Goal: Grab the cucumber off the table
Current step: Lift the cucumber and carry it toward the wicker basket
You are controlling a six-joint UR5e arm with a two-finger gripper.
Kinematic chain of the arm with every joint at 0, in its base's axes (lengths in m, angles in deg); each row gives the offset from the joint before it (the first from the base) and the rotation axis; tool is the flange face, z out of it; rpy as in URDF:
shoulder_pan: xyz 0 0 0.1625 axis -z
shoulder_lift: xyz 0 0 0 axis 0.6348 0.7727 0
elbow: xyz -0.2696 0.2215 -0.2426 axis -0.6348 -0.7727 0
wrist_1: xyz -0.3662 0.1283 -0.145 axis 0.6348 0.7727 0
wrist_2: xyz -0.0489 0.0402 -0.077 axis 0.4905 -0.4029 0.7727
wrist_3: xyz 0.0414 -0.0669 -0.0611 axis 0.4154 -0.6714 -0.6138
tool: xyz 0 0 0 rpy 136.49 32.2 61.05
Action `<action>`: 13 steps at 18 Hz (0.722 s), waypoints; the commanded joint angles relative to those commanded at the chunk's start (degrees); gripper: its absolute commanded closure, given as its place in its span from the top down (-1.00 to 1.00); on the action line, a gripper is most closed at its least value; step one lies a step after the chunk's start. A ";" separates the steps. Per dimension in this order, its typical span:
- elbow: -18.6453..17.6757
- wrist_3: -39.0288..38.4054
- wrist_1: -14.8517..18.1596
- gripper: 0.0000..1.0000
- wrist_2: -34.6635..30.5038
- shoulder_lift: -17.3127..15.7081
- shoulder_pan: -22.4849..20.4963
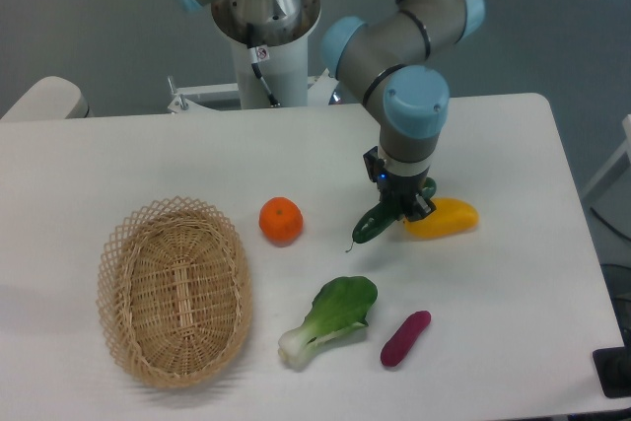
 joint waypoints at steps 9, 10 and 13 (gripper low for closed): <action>6.52 -16.85 1.68 -0.65 0.35 0.97 9.14; 6.61 -18.88 1.51 -0.65 0.35 0.97 10.02; 7.23 -22.58 1.51 -0.65 0.79 1.32 11.69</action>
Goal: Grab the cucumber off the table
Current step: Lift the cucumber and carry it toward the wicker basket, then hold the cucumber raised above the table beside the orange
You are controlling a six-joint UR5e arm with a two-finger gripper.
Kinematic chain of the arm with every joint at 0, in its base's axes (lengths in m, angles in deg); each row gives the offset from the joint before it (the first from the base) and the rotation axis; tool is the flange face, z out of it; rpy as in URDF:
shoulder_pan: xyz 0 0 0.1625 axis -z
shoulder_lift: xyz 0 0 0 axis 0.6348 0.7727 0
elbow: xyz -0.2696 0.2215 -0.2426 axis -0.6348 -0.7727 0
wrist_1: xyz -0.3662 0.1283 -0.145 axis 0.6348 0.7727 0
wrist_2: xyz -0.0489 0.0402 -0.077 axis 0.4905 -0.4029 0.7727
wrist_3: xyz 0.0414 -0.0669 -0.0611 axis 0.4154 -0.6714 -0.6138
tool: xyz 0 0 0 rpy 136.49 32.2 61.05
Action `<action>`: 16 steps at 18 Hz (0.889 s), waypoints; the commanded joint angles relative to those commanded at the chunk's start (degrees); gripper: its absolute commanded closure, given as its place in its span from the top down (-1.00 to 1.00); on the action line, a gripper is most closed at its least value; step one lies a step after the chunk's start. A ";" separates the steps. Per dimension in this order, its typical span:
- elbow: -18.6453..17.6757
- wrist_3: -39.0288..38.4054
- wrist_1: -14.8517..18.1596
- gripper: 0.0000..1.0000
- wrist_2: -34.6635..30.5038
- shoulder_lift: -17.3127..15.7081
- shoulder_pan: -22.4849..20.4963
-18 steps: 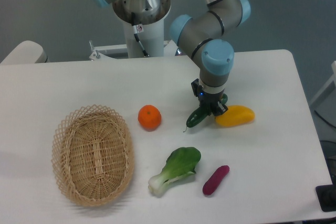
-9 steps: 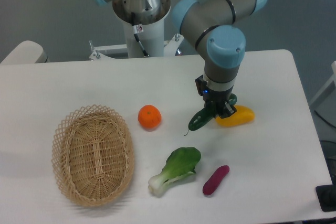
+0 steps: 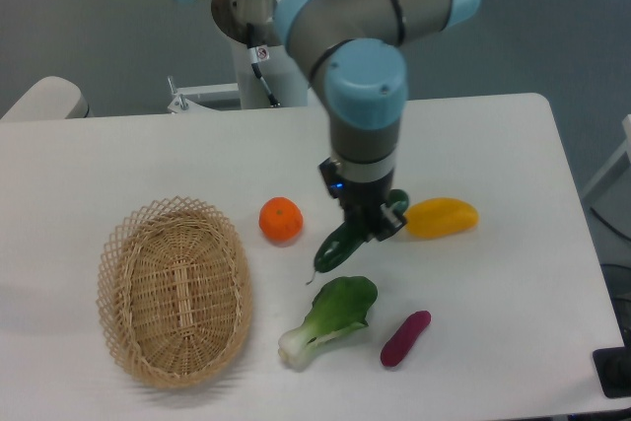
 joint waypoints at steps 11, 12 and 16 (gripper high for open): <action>0.88 -1.15 0.17 -0.65 1.41 0.00 0.71; 0.97 -1.15 0.09 -0.65 1.50 0.00 0.62; 1.14 -1.15 0.00 -0.65 1.50 0.09 0.71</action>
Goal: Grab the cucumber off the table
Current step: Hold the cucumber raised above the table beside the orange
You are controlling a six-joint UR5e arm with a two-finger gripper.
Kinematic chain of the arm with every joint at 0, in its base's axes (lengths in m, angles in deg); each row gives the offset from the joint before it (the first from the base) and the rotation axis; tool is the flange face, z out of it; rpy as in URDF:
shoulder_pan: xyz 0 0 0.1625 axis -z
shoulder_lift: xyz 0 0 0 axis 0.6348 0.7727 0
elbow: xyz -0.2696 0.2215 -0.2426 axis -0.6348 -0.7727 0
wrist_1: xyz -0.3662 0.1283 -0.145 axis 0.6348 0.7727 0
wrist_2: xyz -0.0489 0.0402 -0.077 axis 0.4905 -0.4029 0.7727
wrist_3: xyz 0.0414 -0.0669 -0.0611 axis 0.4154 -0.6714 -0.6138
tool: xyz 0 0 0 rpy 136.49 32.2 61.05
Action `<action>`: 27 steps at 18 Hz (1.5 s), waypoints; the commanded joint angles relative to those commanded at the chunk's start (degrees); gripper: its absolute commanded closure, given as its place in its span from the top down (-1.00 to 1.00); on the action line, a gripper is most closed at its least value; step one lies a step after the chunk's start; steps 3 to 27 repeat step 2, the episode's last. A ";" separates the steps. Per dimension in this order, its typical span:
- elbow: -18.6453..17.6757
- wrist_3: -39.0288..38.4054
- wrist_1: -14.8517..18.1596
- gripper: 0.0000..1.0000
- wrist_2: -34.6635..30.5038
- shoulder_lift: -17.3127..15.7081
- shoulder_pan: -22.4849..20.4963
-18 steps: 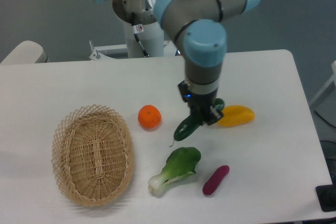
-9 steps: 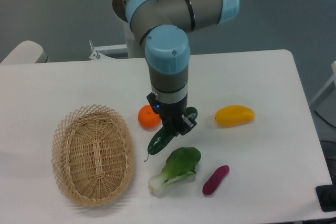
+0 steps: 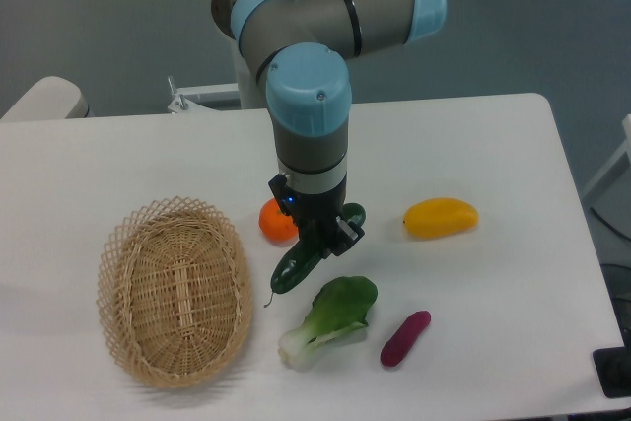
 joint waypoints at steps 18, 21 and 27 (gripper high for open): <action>0.17 0.00 0.00 -0.65 0.00 0.09 0.00; 0.17 0.00 0.00 -0.65 0.00 0.09 0.00; 0.17 0.00 0.00 -0.65 0.00 0.09 0.00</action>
